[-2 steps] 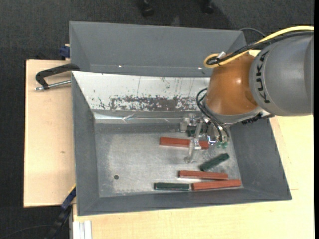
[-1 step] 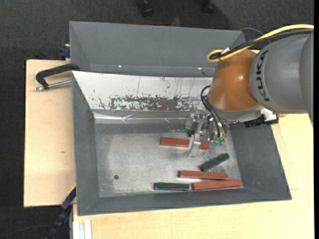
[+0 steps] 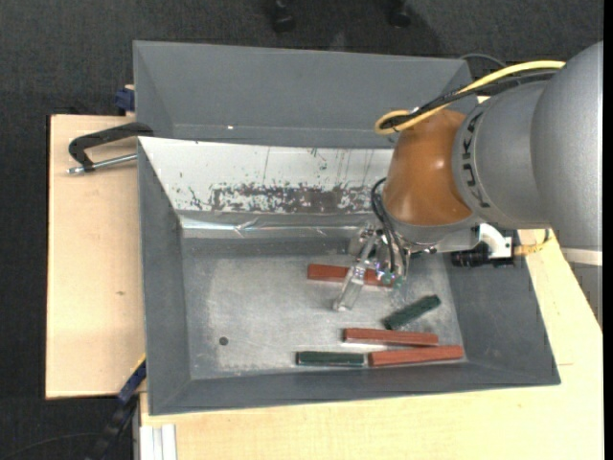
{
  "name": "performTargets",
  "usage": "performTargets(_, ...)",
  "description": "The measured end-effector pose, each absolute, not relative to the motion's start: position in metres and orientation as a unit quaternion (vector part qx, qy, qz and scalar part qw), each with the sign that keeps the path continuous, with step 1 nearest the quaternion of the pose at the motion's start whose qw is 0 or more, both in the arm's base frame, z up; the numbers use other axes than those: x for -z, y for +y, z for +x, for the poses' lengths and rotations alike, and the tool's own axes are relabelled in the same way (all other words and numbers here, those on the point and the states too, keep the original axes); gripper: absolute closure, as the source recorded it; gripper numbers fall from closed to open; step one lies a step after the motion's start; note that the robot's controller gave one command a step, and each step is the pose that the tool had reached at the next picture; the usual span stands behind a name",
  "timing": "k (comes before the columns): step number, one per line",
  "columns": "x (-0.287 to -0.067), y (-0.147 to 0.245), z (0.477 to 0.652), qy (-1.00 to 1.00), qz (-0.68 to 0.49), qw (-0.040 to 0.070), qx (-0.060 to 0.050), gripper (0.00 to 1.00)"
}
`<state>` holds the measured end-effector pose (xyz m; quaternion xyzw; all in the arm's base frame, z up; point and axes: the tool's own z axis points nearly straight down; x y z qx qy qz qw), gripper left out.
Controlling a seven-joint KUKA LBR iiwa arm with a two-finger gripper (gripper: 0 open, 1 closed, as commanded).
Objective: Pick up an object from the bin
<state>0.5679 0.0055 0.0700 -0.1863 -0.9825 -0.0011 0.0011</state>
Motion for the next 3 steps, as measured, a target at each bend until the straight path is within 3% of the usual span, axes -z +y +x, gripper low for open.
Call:
performTargets(1,-0.071,0.006,0.569,-0.983,-0.186,0.000,0.001,0.00)
performTargets(2,-0.071,0.006,0.569,-0.983,-0.186,0.000,0.000,1.00)
performTargets(3,-0.099,0.007,0.571,-0.983,-0.185,-0.004,0.001,1.00)
